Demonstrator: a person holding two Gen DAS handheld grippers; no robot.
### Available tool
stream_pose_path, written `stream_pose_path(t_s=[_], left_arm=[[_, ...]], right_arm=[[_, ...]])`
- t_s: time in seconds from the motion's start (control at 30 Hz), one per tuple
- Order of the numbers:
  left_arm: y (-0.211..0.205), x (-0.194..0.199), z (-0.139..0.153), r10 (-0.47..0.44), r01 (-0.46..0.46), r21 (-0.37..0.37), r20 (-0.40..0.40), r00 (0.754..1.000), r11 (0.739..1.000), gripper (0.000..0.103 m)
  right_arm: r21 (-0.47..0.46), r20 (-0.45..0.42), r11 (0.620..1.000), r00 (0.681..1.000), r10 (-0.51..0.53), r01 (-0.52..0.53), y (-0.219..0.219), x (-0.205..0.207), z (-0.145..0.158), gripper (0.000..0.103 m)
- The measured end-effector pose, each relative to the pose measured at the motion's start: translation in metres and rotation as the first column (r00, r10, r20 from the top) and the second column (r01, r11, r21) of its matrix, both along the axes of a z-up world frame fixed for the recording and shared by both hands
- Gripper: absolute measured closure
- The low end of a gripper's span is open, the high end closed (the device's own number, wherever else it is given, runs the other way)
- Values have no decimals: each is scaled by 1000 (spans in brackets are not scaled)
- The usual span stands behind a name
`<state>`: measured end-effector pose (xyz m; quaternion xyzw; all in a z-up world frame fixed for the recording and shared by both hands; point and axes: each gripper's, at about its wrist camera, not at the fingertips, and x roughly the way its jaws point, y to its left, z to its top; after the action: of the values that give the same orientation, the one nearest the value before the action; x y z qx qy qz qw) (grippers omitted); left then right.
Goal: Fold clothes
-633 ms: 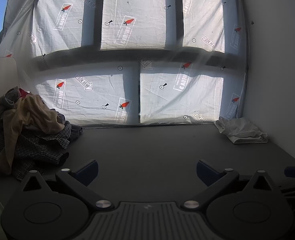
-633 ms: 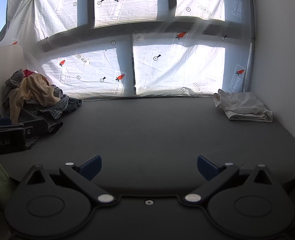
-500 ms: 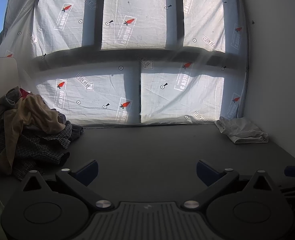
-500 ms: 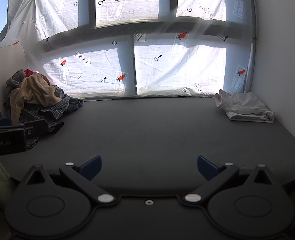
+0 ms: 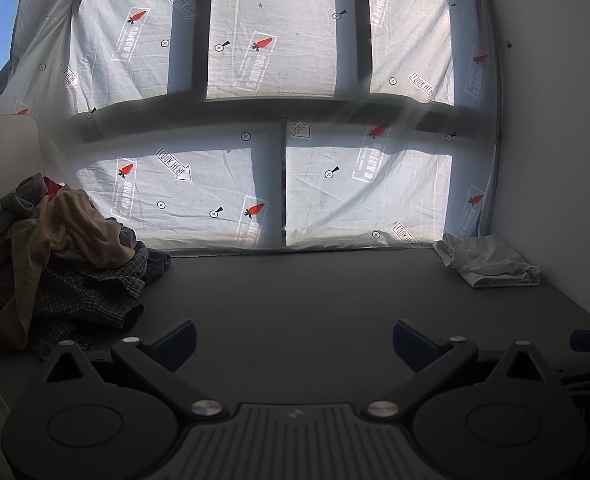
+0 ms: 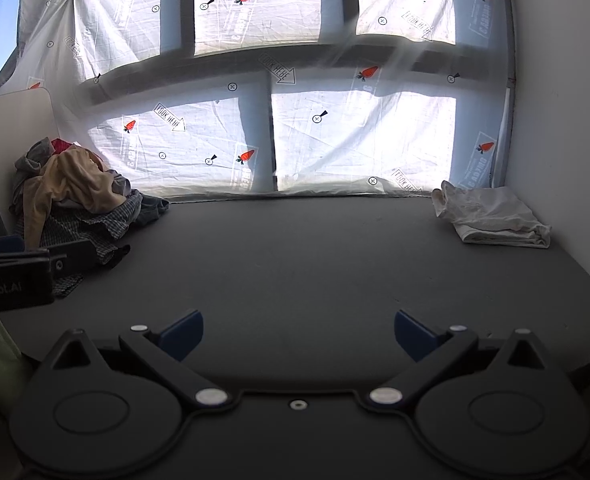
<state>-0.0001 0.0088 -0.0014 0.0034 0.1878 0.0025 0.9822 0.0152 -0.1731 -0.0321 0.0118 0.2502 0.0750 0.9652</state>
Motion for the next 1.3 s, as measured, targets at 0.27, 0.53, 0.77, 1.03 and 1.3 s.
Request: stream_pose_path(t_s=[0.27, 0.53, 0.77, 1.03, 1.3], left_arm=[[0, 0, -1, -1, 1, 1, -3, 1000, 1000, 0], [-2, 1, -2, 1, -1, 3, -4, 1000, 1000, 0], [-1, 3, -3, 0, 0, 3, -9, 1000, 1000, 0], [-2, 4, -4, 0, 0, 4, -11, 1000, 1000, 0], [0, 7, -3, -1, 1, 2, -25, 1000, 1000, 0]], right_arm=[[-5, 1, 1000, 1000, 0, 0, 4, 0, 0, 0], [-4, 1, 1000, 1000, 6, -6, -3, 3, -1, 0], [-6, 1, 1000, 1000, 8, -8, -4, 4, -2, 0], [-8, -1, 1000, 1000, 9, -9, -4, 6, -1, 0], [-4, -20, 1000, 1000, 12, -12, -3, 9, -3, 0]])
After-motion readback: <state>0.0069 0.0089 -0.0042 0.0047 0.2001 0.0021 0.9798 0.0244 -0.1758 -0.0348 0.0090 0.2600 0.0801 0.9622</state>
